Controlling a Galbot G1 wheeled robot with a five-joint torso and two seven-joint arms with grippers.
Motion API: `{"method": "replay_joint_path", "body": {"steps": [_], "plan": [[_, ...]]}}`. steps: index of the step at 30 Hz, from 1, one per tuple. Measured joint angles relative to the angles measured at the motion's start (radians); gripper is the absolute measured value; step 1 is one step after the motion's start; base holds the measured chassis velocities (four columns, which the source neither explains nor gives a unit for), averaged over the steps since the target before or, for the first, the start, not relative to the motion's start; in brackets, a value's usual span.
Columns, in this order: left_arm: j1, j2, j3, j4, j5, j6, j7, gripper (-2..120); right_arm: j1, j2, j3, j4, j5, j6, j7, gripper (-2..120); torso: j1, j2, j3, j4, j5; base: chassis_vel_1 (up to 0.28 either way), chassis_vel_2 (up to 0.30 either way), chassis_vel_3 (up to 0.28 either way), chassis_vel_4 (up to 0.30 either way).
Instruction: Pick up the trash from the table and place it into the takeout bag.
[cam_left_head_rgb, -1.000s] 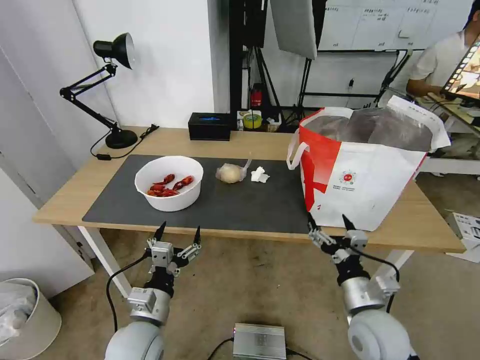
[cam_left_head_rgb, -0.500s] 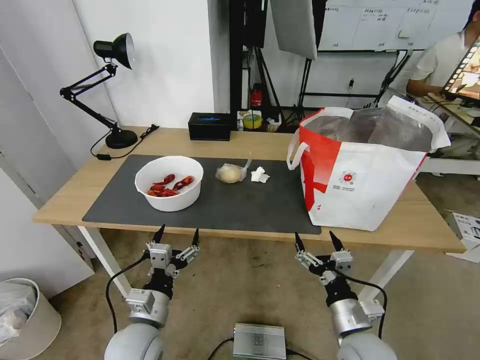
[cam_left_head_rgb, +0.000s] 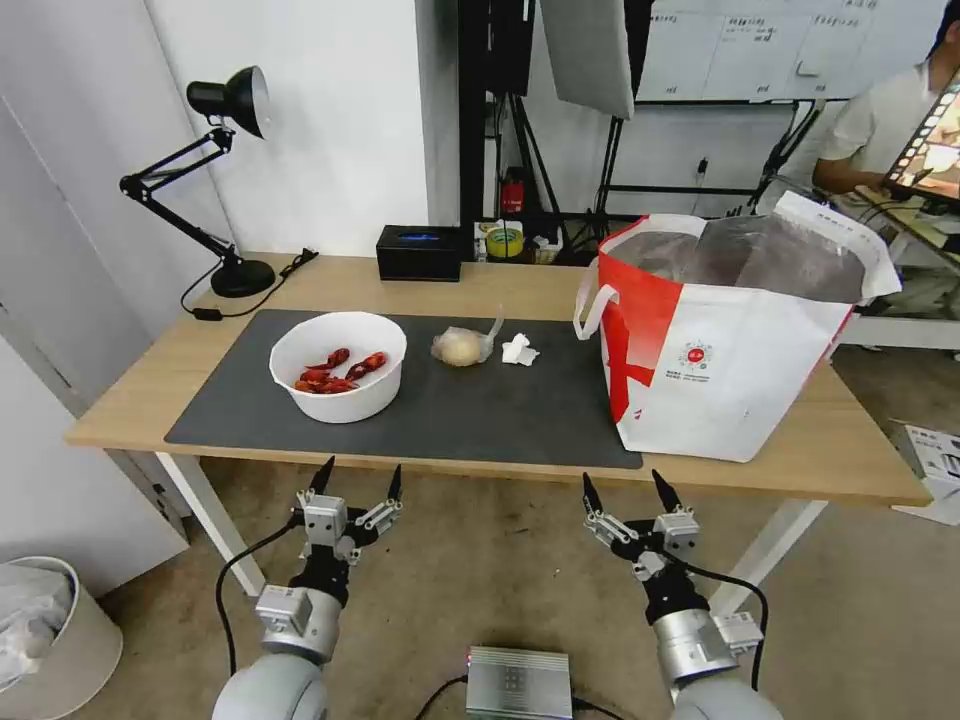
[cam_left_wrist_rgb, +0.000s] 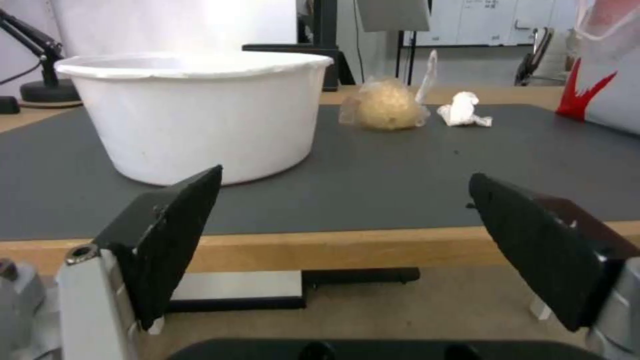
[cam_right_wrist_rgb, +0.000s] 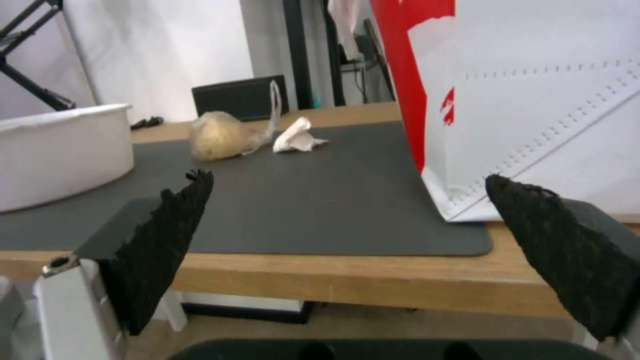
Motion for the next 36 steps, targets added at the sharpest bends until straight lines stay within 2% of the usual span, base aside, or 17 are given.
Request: {"method": "replay_joint_path", "body": {"steps": [16,24,36], "plan": [[0.007,0.005,-0.014,-0.023,-0.006,-0.001,0.002,100,0.044,-0.020,-0.048,0.031,0.015,-0.022,-0.003,100,0.000,0.000,0.000,-0.0001,0.0000,0.000,0.000,0.000,0.000],[0.013,0.011,-0.011,-0.038,-0.007,-0.004,0.003,100,0.156,-0.053,-0.126,0.036,0.060,-0.063,0.020,100,0.000,0.000,0.000,-0.0001,0.0000,0.000,0.000,0.000,0.000],[0.030,0.003,-0.005,-0.049,0.000,-0.026,0.006,100,0.393,-0.079,-0.229,-0.071,0.170,-0.126,0.081,100,0.000,0.000,0.000,-0.0001,0.0002,0.000,0.000,0.000,0.000]]}}
